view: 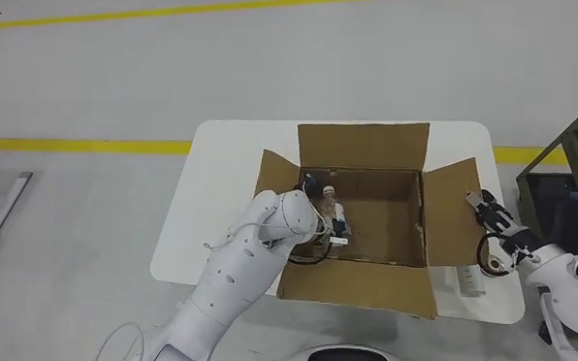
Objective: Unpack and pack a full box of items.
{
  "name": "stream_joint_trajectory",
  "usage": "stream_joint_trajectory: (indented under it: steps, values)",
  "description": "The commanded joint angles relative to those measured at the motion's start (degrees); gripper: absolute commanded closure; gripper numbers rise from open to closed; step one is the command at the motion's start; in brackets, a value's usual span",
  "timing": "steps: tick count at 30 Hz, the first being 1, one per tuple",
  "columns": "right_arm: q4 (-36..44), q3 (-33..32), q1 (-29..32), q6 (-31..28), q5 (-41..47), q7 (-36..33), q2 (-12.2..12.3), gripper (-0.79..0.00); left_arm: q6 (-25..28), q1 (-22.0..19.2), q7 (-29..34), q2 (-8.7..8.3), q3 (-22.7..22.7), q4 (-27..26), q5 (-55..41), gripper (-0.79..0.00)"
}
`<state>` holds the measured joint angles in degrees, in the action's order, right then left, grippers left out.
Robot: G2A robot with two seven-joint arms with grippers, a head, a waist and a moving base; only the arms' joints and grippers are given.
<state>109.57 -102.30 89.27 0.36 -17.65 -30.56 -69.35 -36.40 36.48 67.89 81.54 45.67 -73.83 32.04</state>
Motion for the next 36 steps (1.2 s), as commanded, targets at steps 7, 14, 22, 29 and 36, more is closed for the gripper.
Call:
stream_joint_trajectory:
  steps: [7, 14, 22, 29, 36]
  values:
    - [0.1, 0.1, 0.3, 0.1, -0.2, 0.0, 0.2, -0.037, -0.6, -0.7, -0.6, -0.16, -0.9, -0.2, -0.3, -0.785]
    - [1.6, -0.8, -0.2, 0.3, 0.4, 0.1, 0.5, -0.785, -0.8, -1.4, -0.8, -0.48, 0.2, -4.9, -1.4, -0.785]
    - [3.9, -7.3, -0.5, -3.1, -11.7, -2.5, 2.0, -0.785, 0.7, -0.9, 0.6, -2.01, 4.3, -16.5, 1.1, -0.785]
    - [3.8, -14.7, 4.0, -17.0, -25.9, -15.5, 4.2, -0.785, 1.1, 1.6, 1.1, -3.86, 9.0, -25.1, 3.1, -0.785]
    - [3.6, -15.4, 9.6, -24.9, -28.7, -25.5, 5.2, -0.785, 3.1, 2.5, 3.1, -5.60, 11.7, -28.9, 7.1, -0.785]
